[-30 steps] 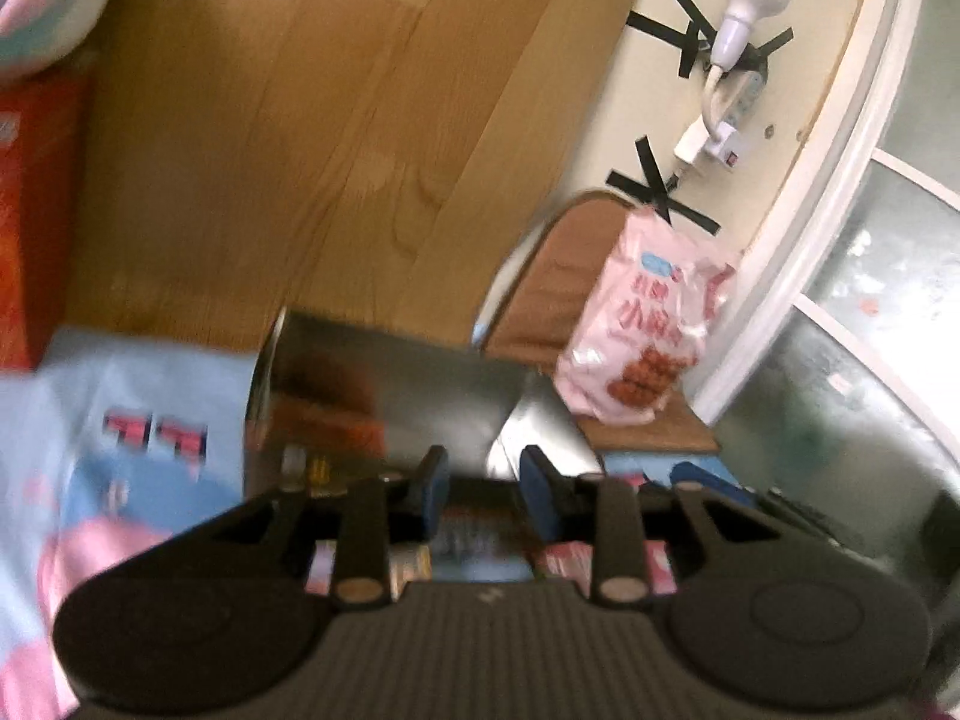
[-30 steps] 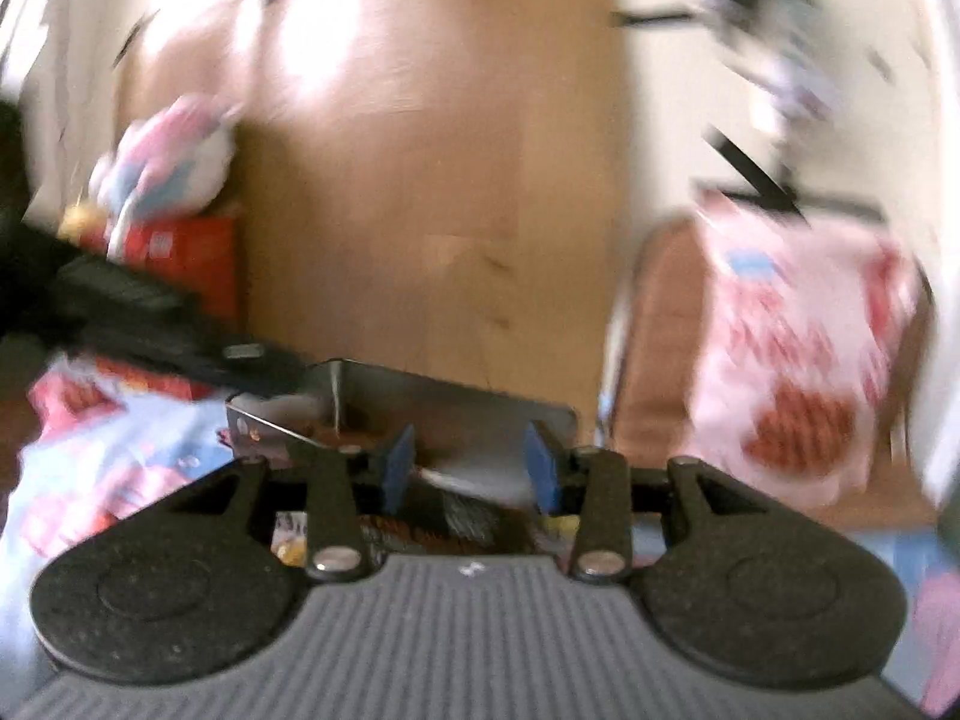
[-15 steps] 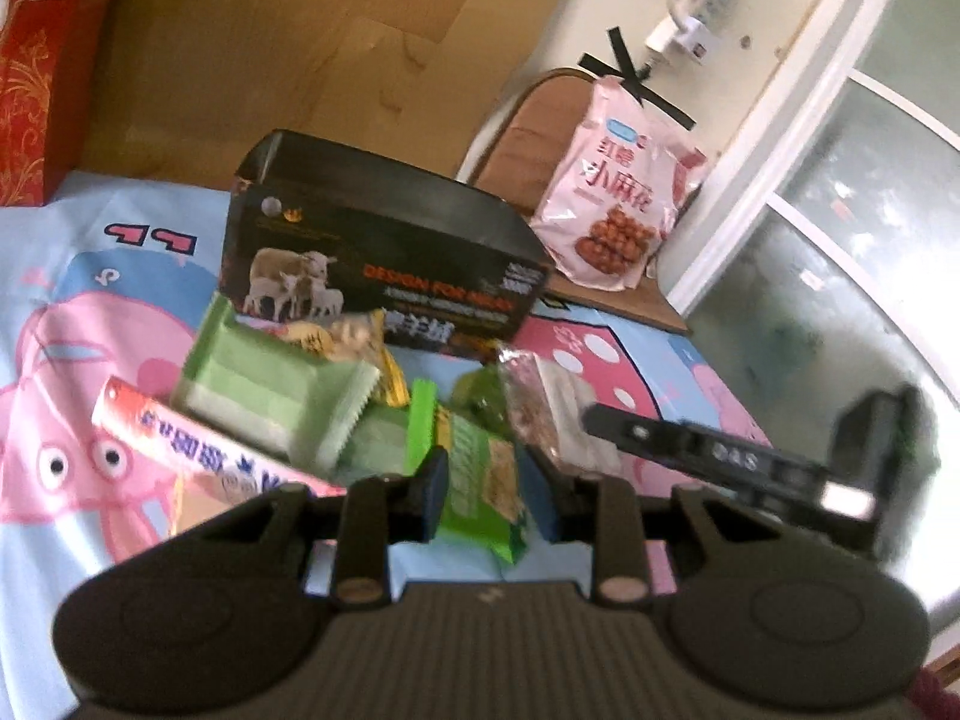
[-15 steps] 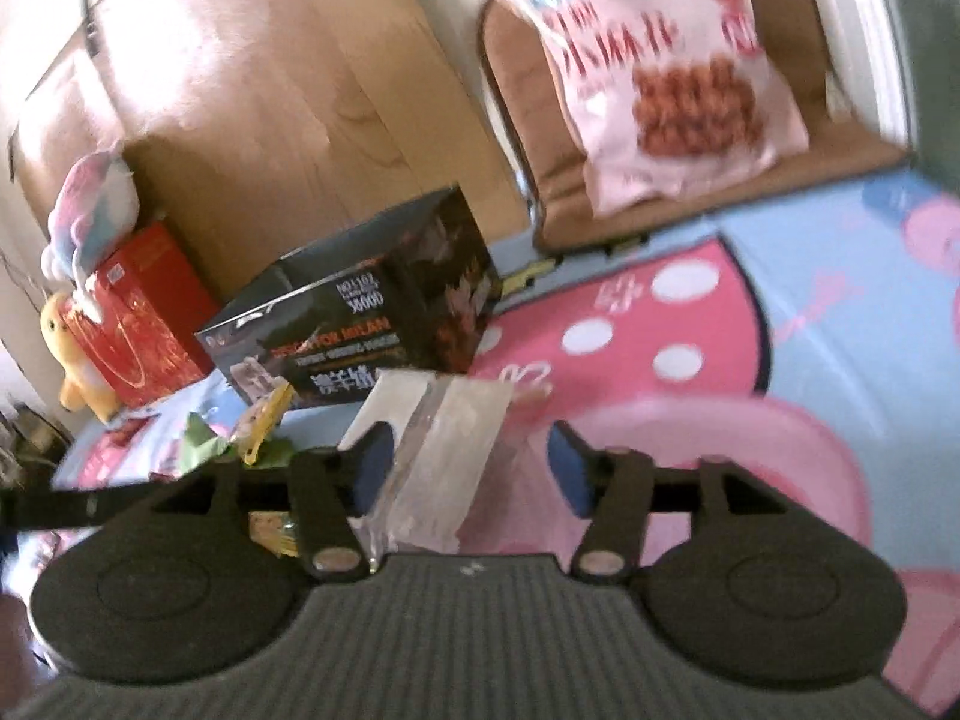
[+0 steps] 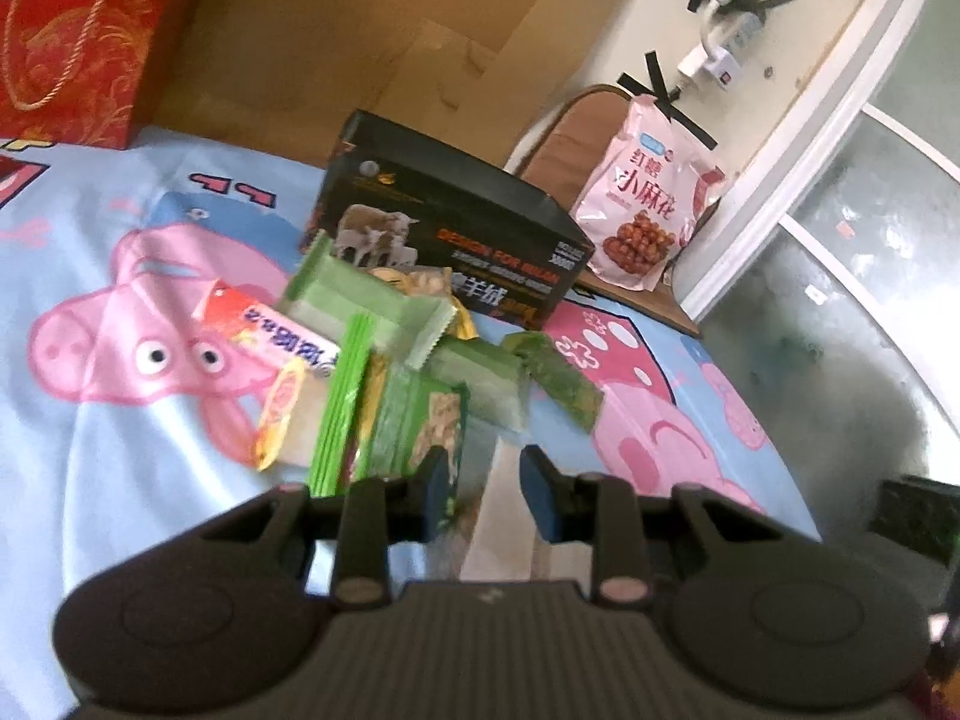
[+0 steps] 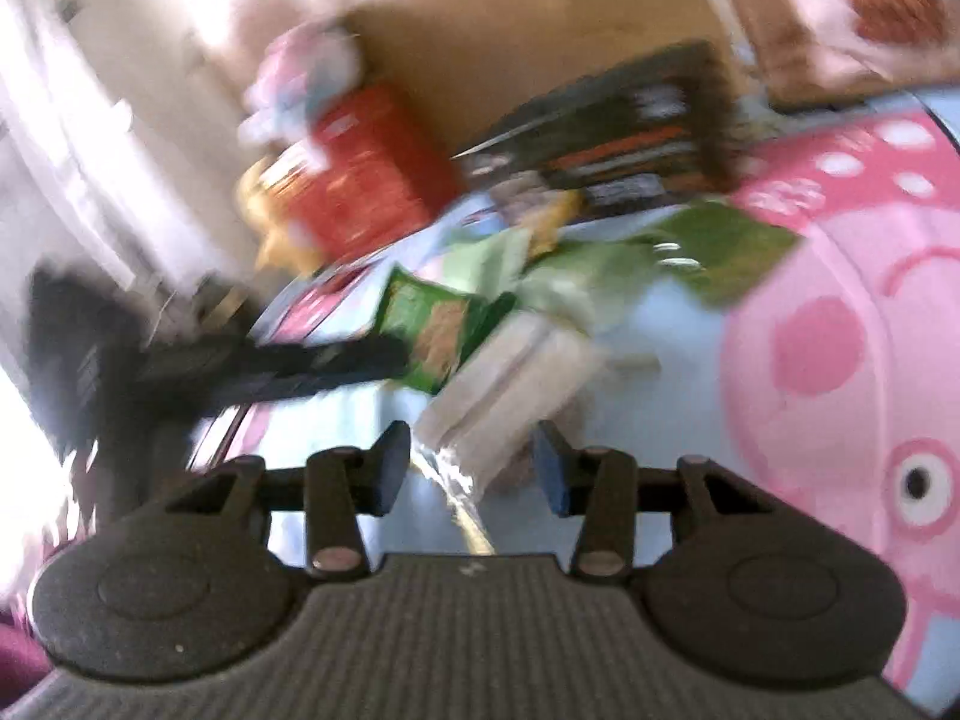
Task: Organize snacks
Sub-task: 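Move the right tool down to the clear packet with a yellow strip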
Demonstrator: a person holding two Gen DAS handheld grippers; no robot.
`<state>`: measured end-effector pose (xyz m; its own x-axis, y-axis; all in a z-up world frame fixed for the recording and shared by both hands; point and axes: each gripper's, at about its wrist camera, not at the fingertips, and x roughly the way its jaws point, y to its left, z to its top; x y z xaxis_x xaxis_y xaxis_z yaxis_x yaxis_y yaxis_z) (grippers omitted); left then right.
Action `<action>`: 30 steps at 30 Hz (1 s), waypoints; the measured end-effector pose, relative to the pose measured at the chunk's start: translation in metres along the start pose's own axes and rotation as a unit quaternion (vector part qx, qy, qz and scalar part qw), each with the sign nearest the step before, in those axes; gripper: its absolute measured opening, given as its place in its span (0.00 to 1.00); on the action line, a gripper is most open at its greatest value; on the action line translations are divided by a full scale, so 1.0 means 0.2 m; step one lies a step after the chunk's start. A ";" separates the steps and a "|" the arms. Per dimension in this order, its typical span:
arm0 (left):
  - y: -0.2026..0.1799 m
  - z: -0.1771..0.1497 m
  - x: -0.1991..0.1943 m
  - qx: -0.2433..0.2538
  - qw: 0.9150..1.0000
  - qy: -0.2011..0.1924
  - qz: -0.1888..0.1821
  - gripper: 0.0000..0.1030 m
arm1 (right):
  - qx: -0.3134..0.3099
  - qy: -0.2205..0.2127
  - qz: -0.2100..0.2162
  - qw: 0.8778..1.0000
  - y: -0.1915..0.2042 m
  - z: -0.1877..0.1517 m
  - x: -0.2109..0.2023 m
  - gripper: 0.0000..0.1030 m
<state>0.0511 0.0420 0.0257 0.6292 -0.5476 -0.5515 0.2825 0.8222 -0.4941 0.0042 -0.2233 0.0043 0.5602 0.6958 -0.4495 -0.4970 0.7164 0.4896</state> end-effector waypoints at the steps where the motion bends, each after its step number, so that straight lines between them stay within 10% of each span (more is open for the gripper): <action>1: 0.01 0.00 -0.01 -0.001 1.000 -0.001 -0.001 0.27 | -0.018 -0.009 -0.008 1.000 0.02 -0.01 -0.02 0.47; 18: 0.06 -0.23 -0.09 -0.002 1.000 0.001 -0.011 0.31 | 0.079 -0.101 -0.145 0.981 -0.29 0.01 -0.03 0.49; 30: 0.13 -0.26 0.00 -0.024 0.999 -0.012 -0.029 0.32 | 0.093 -0.105 -0.148 0.979 -0.34 0.02 -0.03 0.50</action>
<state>0.0210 0.0546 -0.0217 0.6296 -0.5904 -0.5049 0.2844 0.7800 -0.5574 0.0371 -0.2764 -0.0239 0.7954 0.4189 -0.4380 -0.1732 0.8496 0.4981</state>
